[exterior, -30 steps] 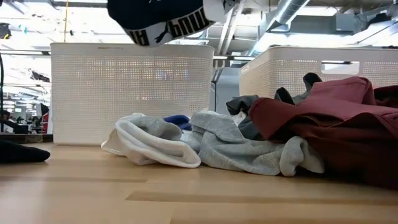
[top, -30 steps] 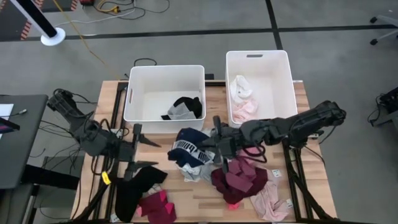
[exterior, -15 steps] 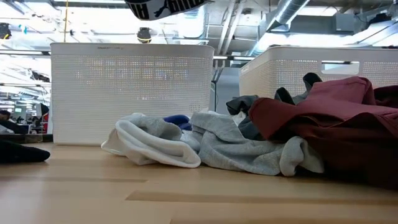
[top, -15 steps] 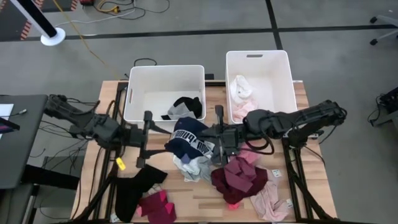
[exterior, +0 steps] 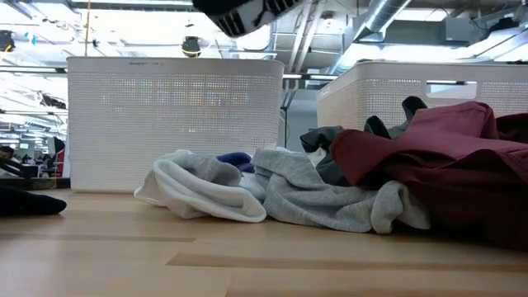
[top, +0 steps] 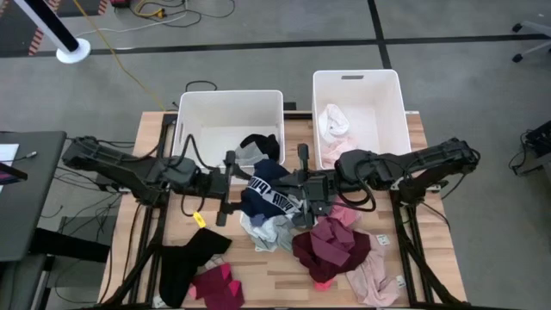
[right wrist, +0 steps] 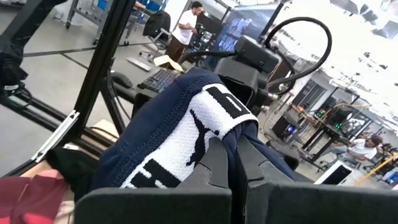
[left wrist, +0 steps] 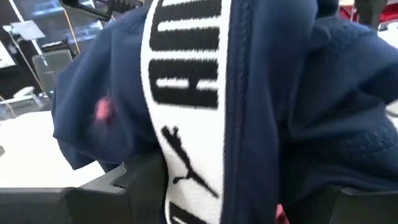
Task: Sort clothes
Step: Put the blue underwear into the left white laundry organizer, then put the black garment into the left white laundry organizer
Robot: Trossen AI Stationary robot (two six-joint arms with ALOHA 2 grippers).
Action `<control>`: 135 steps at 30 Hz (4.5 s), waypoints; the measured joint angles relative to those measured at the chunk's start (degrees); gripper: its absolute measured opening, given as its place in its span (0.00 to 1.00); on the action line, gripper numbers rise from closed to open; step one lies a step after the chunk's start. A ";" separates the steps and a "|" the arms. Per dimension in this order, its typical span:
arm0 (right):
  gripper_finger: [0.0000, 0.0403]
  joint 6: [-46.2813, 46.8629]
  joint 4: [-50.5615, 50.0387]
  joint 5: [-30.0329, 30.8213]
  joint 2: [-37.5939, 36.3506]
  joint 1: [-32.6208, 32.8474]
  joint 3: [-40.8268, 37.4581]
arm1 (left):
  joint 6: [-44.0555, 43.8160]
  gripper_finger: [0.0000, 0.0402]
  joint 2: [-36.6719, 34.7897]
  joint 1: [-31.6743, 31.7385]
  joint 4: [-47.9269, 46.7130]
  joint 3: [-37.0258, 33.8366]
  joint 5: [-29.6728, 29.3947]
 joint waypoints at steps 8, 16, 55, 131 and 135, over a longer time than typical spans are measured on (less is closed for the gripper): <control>0.01 2.68 -4.53 0.00 0.00 0.02 0.00 | 4.53 0.39 0.49 0.45 3.43 0.00 -0.07; 0.04 6.48 -8.06 0.09 0.00 0.02 0.00 | 8.77 0.03 0.47 0.45 2.90 0.20 -0.16; 0.59 23.94 -30.80 3.37 0.07 9.87 0.00 | 19.41 0.01 -7.18 12.66 -18.48 15.78 -16.41; 0.56 38.07 -26.56 7.87 7.74 19.89 -7.63 | 13.44 0.44 -8.66 55.71 -40.63 -10.65 8.46; 0.55 37.95 -26.60 7.87 9.72 18.60 -7.63 | 11.98 0.44 -9.92 55.71 -41.74 -7.01 11.99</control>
